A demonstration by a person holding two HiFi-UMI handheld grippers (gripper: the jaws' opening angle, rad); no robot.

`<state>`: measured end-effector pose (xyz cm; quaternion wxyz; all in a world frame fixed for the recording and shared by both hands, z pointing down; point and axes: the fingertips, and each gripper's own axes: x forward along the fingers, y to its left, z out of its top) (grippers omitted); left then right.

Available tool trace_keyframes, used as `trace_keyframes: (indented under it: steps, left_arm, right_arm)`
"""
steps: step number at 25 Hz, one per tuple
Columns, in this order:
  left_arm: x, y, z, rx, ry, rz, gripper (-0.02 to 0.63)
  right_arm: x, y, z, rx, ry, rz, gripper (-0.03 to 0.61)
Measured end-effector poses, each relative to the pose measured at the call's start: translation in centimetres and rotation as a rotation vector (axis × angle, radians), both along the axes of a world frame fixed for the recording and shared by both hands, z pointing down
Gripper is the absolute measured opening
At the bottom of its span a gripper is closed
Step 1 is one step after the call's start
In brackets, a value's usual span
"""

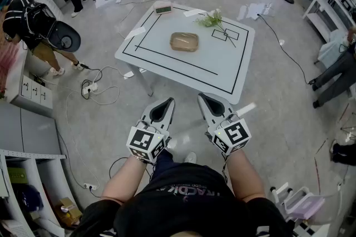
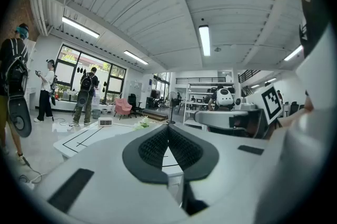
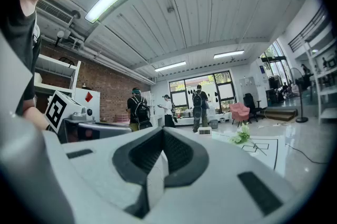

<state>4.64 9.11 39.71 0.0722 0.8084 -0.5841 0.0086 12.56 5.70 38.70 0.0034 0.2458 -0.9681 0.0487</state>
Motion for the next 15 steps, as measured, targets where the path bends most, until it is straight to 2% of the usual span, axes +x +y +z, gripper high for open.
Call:
trace_keyframes:
  steps: [9, 15]
  left_arm:
    - [0.29, -0.35, -0.2, 0.002, 0.0, 0.001, 0.005]
    - [0.07, -0.4, -0.39, 0.021, 0.006, -0.03, 0.006]
  right_arm:
    - [0.03, -0.2, -0.22, 0.0, -0.005, -0.007, 0.0]
    - [0.18, -0.17, -0.46, 0.02, -0.013, -0.011, 0.002]
